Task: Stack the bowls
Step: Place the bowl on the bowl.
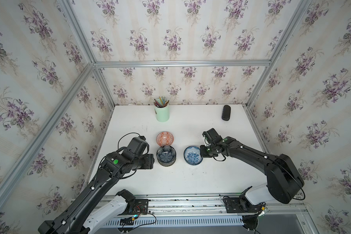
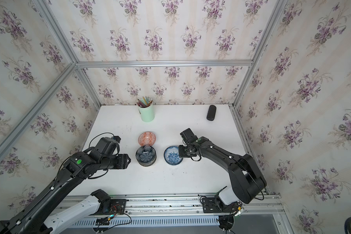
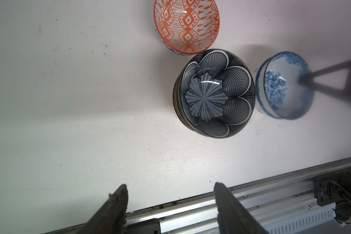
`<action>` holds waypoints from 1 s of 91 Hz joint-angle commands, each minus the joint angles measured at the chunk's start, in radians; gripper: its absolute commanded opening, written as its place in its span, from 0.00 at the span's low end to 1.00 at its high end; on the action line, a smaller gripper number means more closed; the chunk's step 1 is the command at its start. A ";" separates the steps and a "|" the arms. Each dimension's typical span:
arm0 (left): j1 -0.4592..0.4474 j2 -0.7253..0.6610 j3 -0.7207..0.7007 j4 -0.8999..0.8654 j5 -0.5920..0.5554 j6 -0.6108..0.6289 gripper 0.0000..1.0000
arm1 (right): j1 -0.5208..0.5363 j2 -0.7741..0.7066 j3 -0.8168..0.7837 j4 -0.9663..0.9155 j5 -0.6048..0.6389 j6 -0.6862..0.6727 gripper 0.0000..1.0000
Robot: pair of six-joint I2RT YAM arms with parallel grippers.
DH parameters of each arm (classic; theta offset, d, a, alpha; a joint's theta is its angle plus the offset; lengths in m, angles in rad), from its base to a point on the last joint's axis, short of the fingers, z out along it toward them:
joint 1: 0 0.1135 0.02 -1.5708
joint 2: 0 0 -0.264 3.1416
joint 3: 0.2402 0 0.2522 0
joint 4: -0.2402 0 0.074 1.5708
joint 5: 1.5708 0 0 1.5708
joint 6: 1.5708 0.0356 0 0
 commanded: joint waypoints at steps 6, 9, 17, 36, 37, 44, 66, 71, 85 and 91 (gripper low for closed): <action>0.000 0.000 -0.001 0.009 0.004 0.011 0.69 | 0.000 0.001 -0.003 -0.005 -0.002 -0.002 0.13; -0.001 0.001 -0.001 0.009 0.004 0.011 0.69 | 0.000 0.001 -0.003 -0.005 -0.002 -0.003 0.14; -0.001 0.002 -0.001 0.009 0.004 0.011 0.69 | 0.000 0.004 -0.001 -0.006 -0.006 -0.003 0.17; -0.001 0.008 0.001 0.008 0.007 0.014 0.69 | 0.000 0.003 0.000 -0.010 -0.004 -0.004 0.20; 0.000 0.009 0.001 0.009 0.007 0.014 0.69 | 0.000 0.002 0.000 -0.010 -0.004 -0.004 0.20; -0.001 0.008 -0.001 0.009 0.007 0.014 0.69 | 0.000 0.001 0.000 -0.010 -0.003 -0.005 0.20; 0.000 0.008 0.000 0.009 0.008 0.014 0.69 | 0.000 -0.002 0.002 -0.017 0.003 -0.004 0.24; -0.001 0.008 -0.001 0.011 0.007 0.014 0.69 | 0.000 -0.008 0.001 -0.019 0.006 -0.004 0.26; -0.001 0.011 -0.001 0.011 0.007 0.015 0.69 | 0.000 -0.016 0.001 -0.023 0.005 -0.005 0.28; -0.001 0.011 -0.001 0.011 0.007 0.014 0.69 | 0.000 -0.020 0.001 -0.025 0.004 -0.004 0.29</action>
